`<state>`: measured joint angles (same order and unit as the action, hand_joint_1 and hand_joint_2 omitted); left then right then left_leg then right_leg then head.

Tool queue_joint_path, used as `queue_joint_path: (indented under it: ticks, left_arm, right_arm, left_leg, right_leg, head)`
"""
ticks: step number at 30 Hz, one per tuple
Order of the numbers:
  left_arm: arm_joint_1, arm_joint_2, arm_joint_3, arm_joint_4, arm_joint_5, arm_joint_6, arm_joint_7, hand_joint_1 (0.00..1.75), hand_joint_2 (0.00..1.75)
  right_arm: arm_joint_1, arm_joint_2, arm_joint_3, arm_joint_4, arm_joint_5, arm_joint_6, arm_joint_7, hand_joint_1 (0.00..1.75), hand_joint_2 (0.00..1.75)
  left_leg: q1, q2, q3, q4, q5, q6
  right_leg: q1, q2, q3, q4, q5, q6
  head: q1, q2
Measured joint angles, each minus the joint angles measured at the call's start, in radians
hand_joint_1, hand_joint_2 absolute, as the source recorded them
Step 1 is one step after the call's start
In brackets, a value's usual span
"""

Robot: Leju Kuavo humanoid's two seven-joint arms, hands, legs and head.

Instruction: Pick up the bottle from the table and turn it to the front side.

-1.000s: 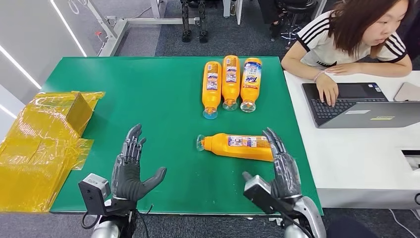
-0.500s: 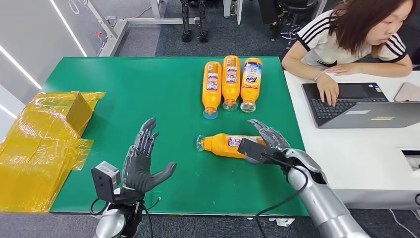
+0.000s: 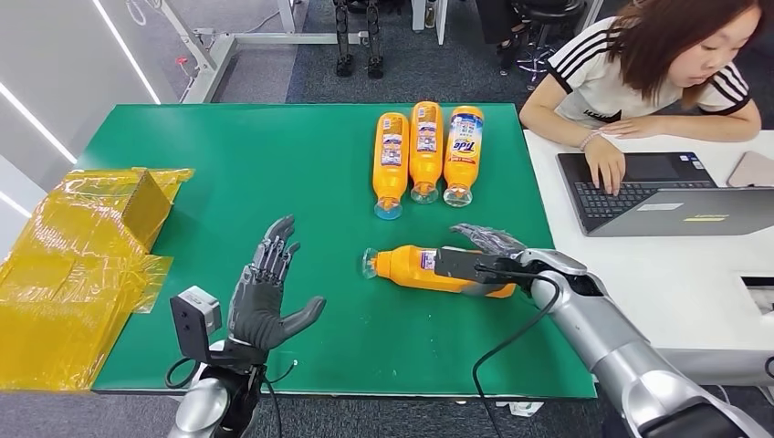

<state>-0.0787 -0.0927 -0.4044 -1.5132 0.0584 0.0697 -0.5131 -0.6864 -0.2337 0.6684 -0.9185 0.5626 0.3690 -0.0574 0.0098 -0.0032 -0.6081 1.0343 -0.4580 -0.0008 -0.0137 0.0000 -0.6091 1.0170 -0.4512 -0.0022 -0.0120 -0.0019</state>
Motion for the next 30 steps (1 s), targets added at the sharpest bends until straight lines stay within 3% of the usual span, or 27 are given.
queue_joint_path:
  ticks: [5, 16, 17, 20, 21, 30]
  left_arm:
    - [-0.012, 0.001, 0.0, 0.014, 0.071, -0.061, 0.029, 0.0, 1.75]
    - [-0.035, 0.0, 0.0, 0.044, 0.133, -0.121, 0.061, 0.0, 1.75]
    - [-0.035, 0.0, 0.0, 0.046, 0.134, -0.123, 0.062, 0.0, 1.75]
    - [-0.036, 0.0, 0.0, 0.052, 0.136, -0.127, 0.062, 0.0, 1.75]
    - [-0.036, -0.001, 0.0, 0.055, 0.136, -0.128, 0.062, 0.0, 1.75]
    - [-0.036, -0.001, 0.0, 0.059, 0.136, -0.131, 0.062, 0.0, 1.75]
  right_arm:
    - [-0.028, -0.012, 0.048, 0.038, -0.043, 0.076, -0.003, 0.0, 1.75]
    - [-0.063, -0.033, 0.114, 0.081, -0.083, 0.142, 0.016, 0.0, 1.75]
    - [-0.063, -0.035, 0.118, 0.083, -0.084, 0.141, 0.016, 0.32, 1.75]
    - [-0.066, -0.038, 0.131, 0.09, -0.087, 0.13, 0.016, 1.63, 1.75]
    - [-0.067, -0.038, 0.136, 0.091, -0.084, 0.121, 0.016, 1.75, 1.75]
    - [-0.067, -0.038, 0.146, 0.094, -0.074, 0.095, 0.015, 1.75, 1.75]
  left_leg:
    - [0.0, 0.0, 0.0, 0.0, 0.0, 0.0]
    - [0.0, 0.0, 0.0, 0.0, 0.0, 0.0]
    - [0.0, 0.0, 0.0, 0.0, 0.0, 0.0]
    - [0.0, 0.0, 0.0, 0.0, 0.0, 0.0]
    - [0.0, 0.0, 0.0, 0.0, 0.0, 0.0]
    - [0.0, 0.0, 0.0, 0.0, 0.0, 0.0]
  right_leg:
    - [0.0, 0.0, 0.0, 0.0, 0.0, 0.0]
    - [0.0, 0.0, 0.0, 0.0, 0.0, 0.0]
    - [0.0, 0.0, 0.0, 0.0, 0.0, 0.0]
    - [0.0, 0.0, 0.0, 0.0, 0.0, 0.0]
    - [0.0, 0.0, 0.0, 0.0, 0.0, 0.0]
    - [0.0, 0.0, 0.0, 0.0, 0.0, 0.0]
  head:
    - [0.0, 0.0]
    - [0.0, 0.0]
    - [0.0, 0.0]
    - [0.0, 0.0]
    - [0.0, 0.0]
    - [0.0, 0.0]
